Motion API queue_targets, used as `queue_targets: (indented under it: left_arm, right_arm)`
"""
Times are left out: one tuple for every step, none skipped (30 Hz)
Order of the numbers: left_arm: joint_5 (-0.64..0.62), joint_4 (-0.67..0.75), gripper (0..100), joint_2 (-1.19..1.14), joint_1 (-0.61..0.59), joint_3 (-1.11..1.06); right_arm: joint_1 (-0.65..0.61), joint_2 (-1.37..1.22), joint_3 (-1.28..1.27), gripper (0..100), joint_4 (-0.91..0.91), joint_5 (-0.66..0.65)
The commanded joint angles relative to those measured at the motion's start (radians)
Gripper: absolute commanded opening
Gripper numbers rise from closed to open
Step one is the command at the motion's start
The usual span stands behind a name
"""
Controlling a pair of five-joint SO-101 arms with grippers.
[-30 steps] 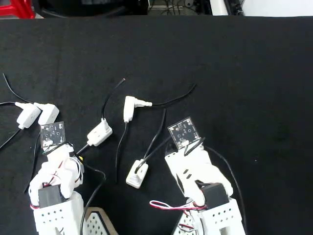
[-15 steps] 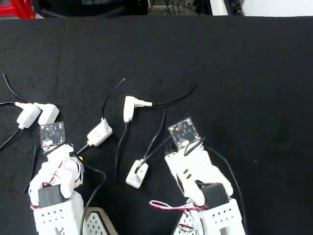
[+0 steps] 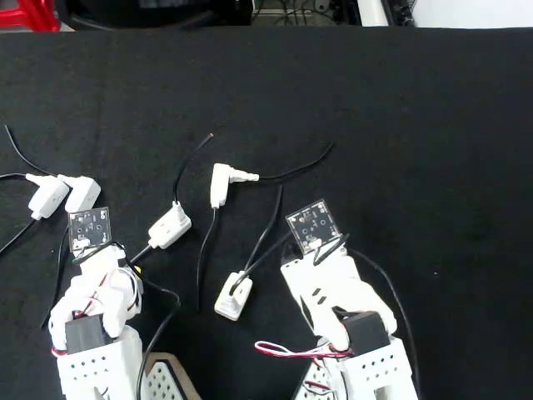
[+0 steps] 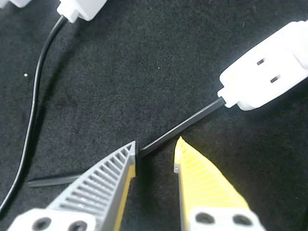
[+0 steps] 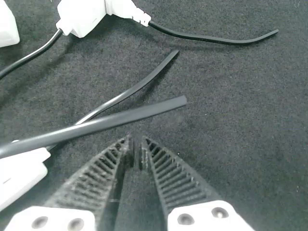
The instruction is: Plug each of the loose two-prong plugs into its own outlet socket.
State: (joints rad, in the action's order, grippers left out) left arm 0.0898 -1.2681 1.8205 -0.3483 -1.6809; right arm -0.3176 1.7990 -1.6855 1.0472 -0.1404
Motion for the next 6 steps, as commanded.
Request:
queue_targets:
  left_arm:
    - [0.006,-0.003,14,-0.002,0.007,-0.019]
    - [0.006,-0.003,14,-0.002,0.007,-0.019]
    - [0.006,-0.003,14,-0.002,0.007,-0.019]
    - [0.006,-0.003,14,-0.002,0.007,-0.019]
    - [0.006,-0.003,14,-0.002,0.007,-0.019]
    - [0.006,-0.003,14,-0.002,0.007,-0.019]
  right_arm:
    - [0.018,0.053,-0.001,2.5,0.005,-0.005]
    - [0.018,0.053,-0.001,2.5,0.005,-0.005]
    - [0.018,0.053,-0.001,2.5,0.005,-0.005]
    - [0.018,0.053,-0.001,2.5,0.005,-0.005]
    - [0.018,0.053,-0.001,2.5,0.005,-0.005]
    - [0.018,0.053,-0.001,2.5,0.005,-0.005]
